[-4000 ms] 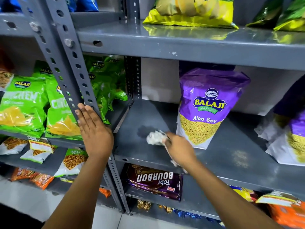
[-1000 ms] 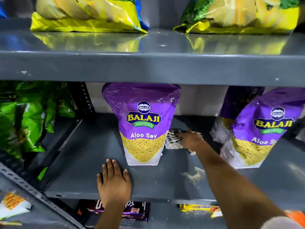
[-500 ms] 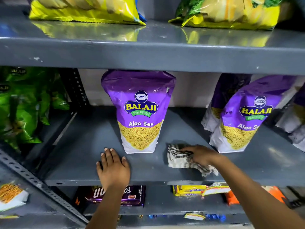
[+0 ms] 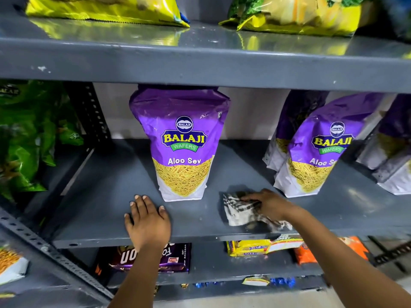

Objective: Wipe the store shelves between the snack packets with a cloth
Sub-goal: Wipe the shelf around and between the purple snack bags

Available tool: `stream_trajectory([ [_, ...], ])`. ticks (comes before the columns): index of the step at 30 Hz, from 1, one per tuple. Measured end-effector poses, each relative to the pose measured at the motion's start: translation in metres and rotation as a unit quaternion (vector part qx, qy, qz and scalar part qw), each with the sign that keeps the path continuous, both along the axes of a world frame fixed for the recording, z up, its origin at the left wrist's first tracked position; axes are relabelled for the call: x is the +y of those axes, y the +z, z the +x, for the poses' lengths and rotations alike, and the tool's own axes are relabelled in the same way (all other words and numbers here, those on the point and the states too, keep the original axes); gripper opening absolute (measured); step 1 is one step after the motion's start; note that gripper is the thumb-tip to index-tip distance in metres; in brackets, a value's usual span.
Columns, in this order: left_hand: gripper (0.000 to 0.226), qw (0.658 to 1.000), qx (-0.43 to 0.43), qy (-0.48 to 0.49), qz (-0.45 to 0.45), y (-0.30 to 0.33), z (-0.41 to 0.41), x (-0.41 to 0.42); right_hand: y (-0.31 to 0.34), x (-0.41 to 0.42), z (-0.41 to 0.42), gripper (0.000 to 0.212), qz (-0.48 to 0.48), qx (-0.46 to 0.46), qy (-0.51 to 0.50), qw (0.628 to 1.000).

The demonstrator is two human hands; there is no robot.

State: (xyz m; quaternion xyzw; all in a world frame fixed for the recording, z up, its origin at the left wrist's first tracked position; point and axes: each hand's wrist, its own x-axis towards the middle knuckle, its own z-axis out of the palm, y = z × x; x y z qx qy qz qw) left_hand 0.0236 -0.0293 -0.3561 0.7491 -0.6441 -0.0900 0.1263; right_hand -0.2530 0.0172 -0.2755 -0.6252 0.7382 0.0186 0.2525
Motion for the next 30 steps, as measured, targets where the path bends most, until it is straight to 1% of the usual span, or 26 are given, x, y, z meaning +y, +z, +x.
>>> stream_trajectory([
  [1,0.059,1.0,0.0,0.0,0.0,0.0,0.0,0.0,0.006,0.001,0.005,0.054,-0.032,-0.018,0.002,0.999],
  [2,0.059,1.0,0.0,0.0,0.0,0.0,0.0,0.0,0.01,0.0,0.012,0.055,-0.068,-0.029,0.024,0.997],
  [3,0.058,1.0,0.001,0.0,0.0,0.001,-0.001,0.0,0.01,-0.002,0.021,0.056,-0.096,-0.028,0.073,0.992],
  [5,0.058,1.0,0.003,0.0,0.001,0.001,0.0,0.0,-0.003,-0.001,0.038,0.06,-0.119,-0.018,0.153,0.981],
  [6,0.058,1.0,0.002,-0.001,0.001,0.001,0.0,0.0,-0.011,0.002,0.044,0.063,-0.118,-0.024,0.157,0.98],
  [7,0.058,1.0,0.0,-0.002,0.001,0.001,0.0,0.0,-0.018,0.005,0.049,0.066,-0.125,-0.047,0.134,0.982],
  [8,0.058,1.0,-0.004,-0.003,0.001,0.0,0.0,0.0,-0.02,0.008,0.055,0.066,-0.139,-0.082,0.084,0.983],
  [10,0.058,1.0,-0.005,-0.004,0.002,-0.002,0.0,0.0,-0.02,0.007,0.075,0.056,-0.179,-0.126,-0.026,0.976],
  [11,0.058,1.0,-0.005,-0.004,0.002,-0.002,0.001,-0.001,-0.019,0.004,0.087,0.053,-0.178,-0.118,-0.048,0.976],
  [12,0.058,1.0,-0.004,-0.004,0.002,-0.002,0.001,-0.001,-0.02,0.0,0.099,0.061,-0.153,-0.099,-0.054,0.982],
  [14,0.057,1.0,0.001,-0.001,0.002,-0.003,0.0,-0.002,-0.033,-0.006,0.117,0.086,-0.066,-0.04,-0.022,0.997],
  [15,0.057,1.0,0.003,0.001,0.003,-0.003,0.0,-0.001,-0.04,-0.007,0.121,0.093,-0.037,-0.007,-0.002,0.999],
  [16,0.057,1.0,0.001,0.001,0.003,-0.004,0.0,-0.002,-0.047,-0.007,0.118,0.095,-0.03,0.014,0.006,0.999],
  [17,0.057,1.0,-0.002,0.0,0.002,-0.004,0.0,-0.003,-0.051,-0.006,0.112,0.093,-0.04,0.026,0.01,0.999],
  [19,0.057,1.0,-0.003,0.0,0.007,-0.005,0.001,-0.002,-0.056,0.003,0.093,0.081,-0.063,0.034,0.014,0.997],
  [22,0.057,1.0,-0.004,-0.006,0.003,-0.004,0.001,-0.002,-0.057,0.019,0.061,0.062,-0.103,0.034,-0.013,0.994],
  [23,0.057,1.0,-0.003,-0.005,0.004,-0.003,0.001,-0.002,-0.057,0.025,0.05,0.06,-0.113,0.032,-0.023,0.993],
  [25,0.057,1.0,-0.004,-0.004,0.007,-0.002,0.001,-0.001,-0.057,0.036,0.03,0.064,-0.14,0.032,-0.039,0.989],
  [28,0.056,1.0,0.001,-0.006,0.007,0.0,0.001,0.0,-0.054,0.057,0.0,0.05,-0.172,0.055,-0.07,0.981],
  [30,0.057,1.0,0.003,-0.005,0.006,0.0,0.0,0.0,-0.047,0.076,-0.026,0.048,-0.175,0.056,-0.125,0.975],
])
